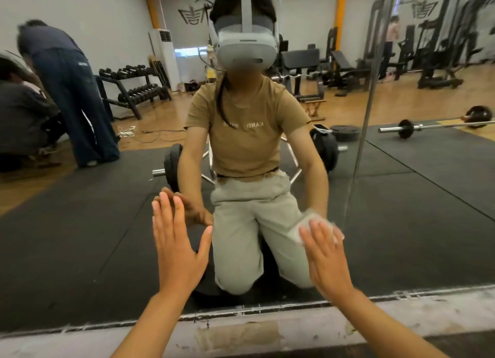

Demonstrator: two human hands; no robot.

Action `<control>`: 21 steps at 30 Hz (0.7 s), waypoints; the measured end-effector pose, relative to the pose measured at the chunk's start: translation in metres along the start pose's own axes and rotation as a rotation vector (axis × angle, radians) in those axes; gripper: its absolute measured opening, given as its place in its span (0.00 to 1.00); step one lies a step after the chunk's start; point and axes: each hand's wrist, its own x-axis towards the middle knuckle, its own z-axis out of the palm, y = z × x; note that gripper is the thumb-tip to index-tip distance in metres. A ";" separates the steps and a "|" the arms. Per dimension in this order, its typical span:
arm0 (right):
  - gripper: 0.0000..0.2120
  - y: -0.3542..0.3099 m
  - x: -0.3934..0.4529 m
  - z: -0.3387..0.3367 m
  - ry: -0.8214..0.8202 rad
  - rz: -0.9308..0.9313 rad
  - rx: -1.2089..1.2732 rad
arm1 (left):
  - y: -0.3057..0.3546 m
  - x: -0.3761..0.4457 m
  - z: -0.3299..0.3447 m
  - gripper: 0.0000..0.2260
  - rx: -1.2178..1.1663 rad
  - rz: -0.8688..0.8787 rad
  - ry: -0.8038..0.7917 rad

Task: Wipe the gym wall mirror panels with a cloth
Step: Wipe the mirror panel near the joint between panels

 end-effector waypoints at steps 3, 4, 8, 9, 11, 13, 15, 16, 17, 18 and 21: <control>0.25 -0.008 0.069 -0.030 0.200 0.112 0.042 | 0.001 -0.001 0.000 0.38 0.003 0.002 0.009; 0.26 -0.013 0.082 -0.035 0.247 0.166 0.075 | 0.001 -0.002 0.000 0.38 0.003 0.000 0.014; 0.25 -0.045 0.095 -0.018 0.413 0.339 0.152 | 0.001 -0.002 0.000 0.38 0.022 0.015 0.028; 0.25 -0.056 0.096 -0.009 0.431 0.350 0.140 | 0.000 -0.002 0.000 0.38 0.030 0.021 0.029; 0.29 -0.074 0.091 0.012 0.371 0.221 0.073 | -0.002 -0.001 -0.001 0.38 0.042 0.026 0.021; 0.37 -0.082 0.068 0.037 0.203 -0.123 -0.051 | -0.004 -0.001 -0.005 0.37 0.047 0.024 -0.004; 0.36 -0.080 0.032 0.060 -0.030 -0.465 -0.241 | -0.007 -0.002 -0.010 0.37 0.053 0.030 -0.039; 0.35 -0.075 0.016 0.065 -0.142 -0.586 -0.338 | -0.009 -0.003 -0.014 0.36 0.060 0.039 -0.055; 0.34 -0.069 0.005 0.067 -0.227 -0.672 -0.422 | -0.011 -0.003 -0.017 0.35 0.078 0.058 -0.069; 0.33 -0.065 0.001 0.066 -0.298 -0.727 -0.482 | -0.015 -0.002 -0.022 0.35 0.106 0.088 -0.078; 0.35 -0.062 0.023 0.046 -0.378 -0.853 -0.582 | -0.024 0.002 -0.031 0.32 0.183 0.185 -0.096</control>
